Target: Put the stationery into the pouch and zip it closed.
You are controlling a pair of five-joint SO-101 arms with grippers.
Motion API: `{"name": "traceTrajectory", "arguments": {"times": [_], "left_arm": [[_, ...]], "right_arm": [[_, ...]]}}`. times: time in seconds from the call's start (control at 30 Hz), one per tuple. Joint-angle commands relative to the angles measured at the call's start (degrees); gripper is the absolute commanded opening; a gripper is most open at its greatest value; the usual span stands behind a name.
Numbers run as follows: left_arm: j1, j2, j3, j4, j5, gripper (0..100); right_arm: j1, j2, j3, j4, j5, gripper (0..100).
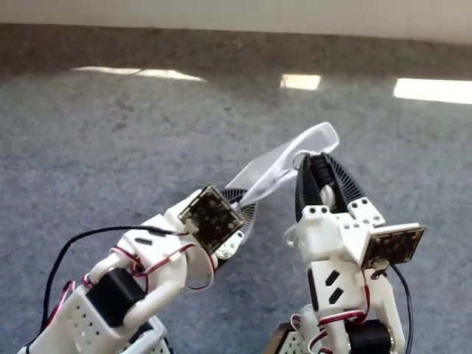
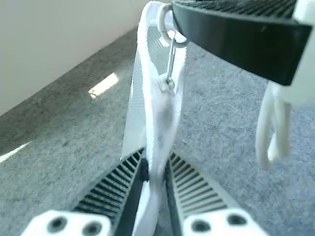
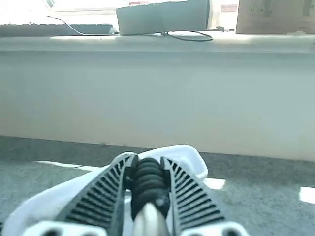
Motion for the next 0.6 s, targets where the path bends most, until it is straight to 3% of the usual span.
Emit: {"name": "traceTrajectory", "arguments": {"times": [0.0, 0.57], "left_arm": [[-3.4, -4.0, -0.2, 2.4, 0.5, 0], [-5.9, -4.5, -0.1, 4.5, 0.4, 0]], "right_arm": [[3.1, 0.6, -0.6, -2.2, -0.2, 0.4], [9.0, 0.7, 3.3, -10.1, 2.3, 0.4]]}}
